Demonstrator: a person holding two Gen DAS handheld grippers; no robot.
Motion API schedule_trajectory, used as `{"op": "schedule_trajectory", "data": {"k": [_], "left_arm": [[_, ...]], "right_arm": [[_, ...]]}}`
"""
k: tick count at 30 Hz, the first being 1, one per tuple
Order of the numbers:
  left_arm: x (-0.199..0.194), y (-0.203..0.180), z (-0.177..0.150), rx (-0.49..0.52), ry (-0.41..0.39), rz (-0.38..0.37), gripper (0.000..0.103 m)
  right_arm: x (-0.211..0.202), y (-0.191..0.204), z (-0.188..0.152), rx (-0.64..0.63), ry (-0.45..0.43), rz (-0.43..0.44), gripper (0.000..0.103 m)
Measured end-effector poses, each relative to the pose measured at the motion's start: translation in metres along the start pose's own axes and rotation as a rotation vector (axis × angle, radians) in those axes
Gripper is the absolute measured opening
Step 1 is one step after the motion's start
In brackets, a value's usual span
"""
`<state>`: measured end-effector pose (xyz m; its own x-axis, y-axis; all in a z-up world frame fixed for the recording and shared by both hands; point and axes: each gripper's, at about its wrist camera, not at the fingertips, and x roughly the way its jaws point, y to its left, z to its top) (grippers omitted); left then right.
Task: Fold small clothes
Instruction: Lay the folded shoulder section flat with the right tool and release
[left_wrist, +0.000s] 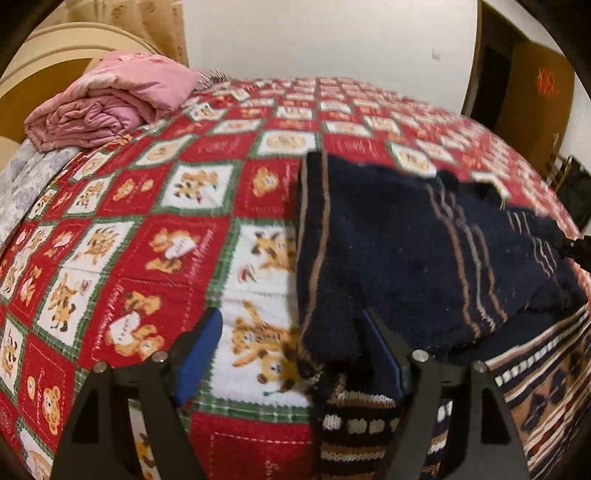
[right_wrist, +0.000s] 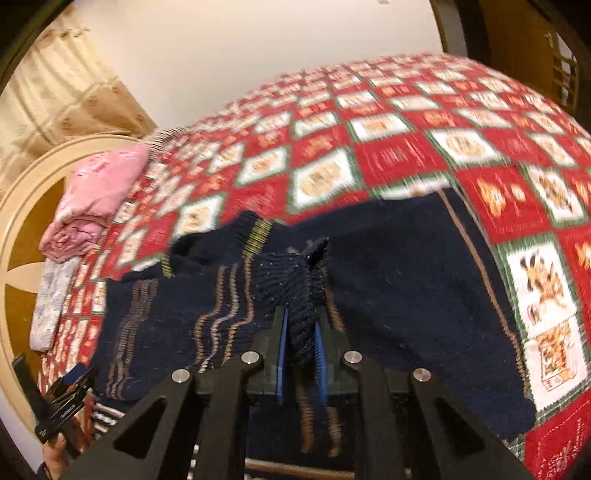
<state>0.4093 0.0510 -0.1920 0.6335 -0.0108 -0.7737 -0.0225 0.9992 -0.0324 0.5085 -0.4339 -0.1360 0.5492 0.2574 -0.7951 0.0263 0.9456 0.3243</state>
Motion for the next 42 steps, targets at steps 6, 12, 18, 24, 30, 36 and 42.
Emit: {"op": "schedule_trajectory", "data": {"k": [6,12,18,24,30,36,42], "left_arm": [[-0.008,0.001,-0.002,-0.010,-0.013,0.001,0.079],[-0.006,-0.003,-0.009,0.020,-0.012,0.027,0.083],[-0.012,-0.007,-0.013,0.028,-0.018,0.057,0.083],[-0.031,-0.004,-0.030,0.022,-0.009,0.042,0.089],[-0.032,-0.002,-0.046,0.030,0.024,0.076,0.089],[-0.044,0.001,-0.058,0.005,0.039,0.082,0.089],[-0.051,0.001,-0.072,-0.013,0.040,0.065,0.089]], "right_arm": [[0.013,-0.018,-0.013,0.025,0.045,0.019,0.019],[0.008,-0.012,-0.016,-0.064,0.050,-0.074,0.027],[-0.011,-0.012,-0.017,-0.066,0.031,-0.136,0.029],[-0.035,0.010,-0.048,-0.192,0.051,-0.084,0.049],[-0.034,-0.001,-0.070,-0.181,0.059,-0.079,0.049],[-0.048,-0.006,-0.086,-0.153,0.102,-0.089,0.049],[-0.072,-0.016,-0.116,-0.179,0.093,-0.109,0.049]]}}
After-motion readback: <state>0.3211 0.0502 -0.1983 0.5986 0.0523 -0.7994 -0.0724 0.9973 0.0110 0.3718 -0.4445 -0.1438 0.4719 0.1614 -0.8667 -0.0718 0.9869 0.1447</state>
